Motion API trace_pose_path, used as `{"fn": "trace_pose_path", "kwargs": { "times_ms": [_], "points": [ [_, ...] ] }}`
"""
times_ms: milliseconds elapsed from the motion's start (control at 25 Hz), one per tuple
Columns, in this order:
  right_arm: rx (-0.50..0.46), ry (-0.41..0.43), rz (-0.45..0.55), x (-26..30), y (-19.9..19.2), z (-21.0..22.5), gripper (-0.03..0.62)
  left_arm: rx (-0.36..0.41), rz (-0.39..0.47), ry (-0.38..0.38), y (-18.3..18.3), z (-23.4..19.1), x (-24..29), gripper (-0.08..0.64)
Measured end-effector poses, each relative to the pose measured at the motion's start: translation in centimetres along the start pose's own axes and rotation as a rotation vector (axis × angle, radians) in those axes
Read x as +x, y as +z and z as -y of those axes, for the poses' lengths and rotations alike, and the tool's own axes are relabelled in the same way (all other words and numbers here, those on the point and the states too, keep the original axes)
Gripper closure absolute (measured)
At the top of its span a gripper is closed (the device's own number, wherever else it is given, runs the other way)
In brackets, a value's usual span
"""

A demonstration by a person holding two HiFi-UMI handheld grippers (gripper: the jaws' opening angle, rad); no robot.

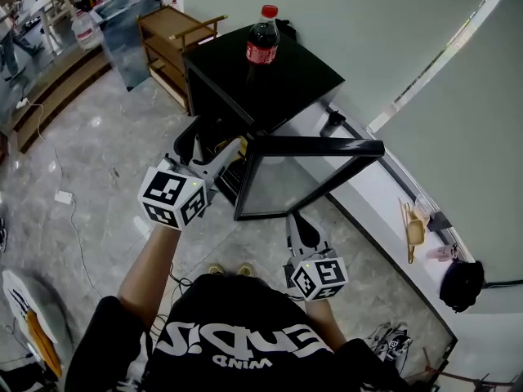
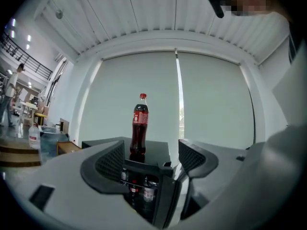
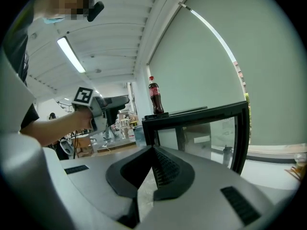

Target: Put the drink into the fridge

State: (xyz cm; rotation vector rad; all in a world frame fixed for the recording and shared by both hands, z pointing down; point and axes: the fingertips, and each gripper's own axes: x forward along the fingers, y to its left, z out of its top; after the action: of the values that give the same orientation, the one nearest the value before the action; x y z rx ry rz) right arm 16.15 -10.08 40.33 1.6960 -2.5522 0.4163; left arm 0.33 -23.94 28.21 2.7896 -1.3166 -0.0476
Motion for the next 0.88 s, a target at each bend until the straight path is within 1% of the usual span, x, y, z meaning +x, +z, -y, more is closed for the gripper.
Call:
{"fn": "trace_pose_path", "kwargs": {
  "times_ms": [160,400,520,680,880],
  "points": [
    [0.014,-0.013,-0.002,0.1,-0.1,0.3,0.568,0.019,0.006,0.002,1.0,-1.8,4.7,0.216],
    [0.037,-0.05,-0.015,-0.2,-0.9,1.5,0.568,0.084,0.001,0.011,2.3,-3.9,11.8,0.216],
    [0.053,-0.076,-0.021,-0.5,-1.3,2.3,0.568,0.108,-0.012,0.001,2.6,-4.5,15.0,0.216],
    [0.073,-0.111,-0.023,-0.9,-1.6,3.4,0.568,0.12,-0.039,-0.012,2.7,-4.8,18.1,0.216],
    [0.088,-0.142,-0.025,-1.1,-2.1,4.3,0.568,0.124,-0.063,-0.028,2.0,-4.6,20.6,0.218]
  ]
}}
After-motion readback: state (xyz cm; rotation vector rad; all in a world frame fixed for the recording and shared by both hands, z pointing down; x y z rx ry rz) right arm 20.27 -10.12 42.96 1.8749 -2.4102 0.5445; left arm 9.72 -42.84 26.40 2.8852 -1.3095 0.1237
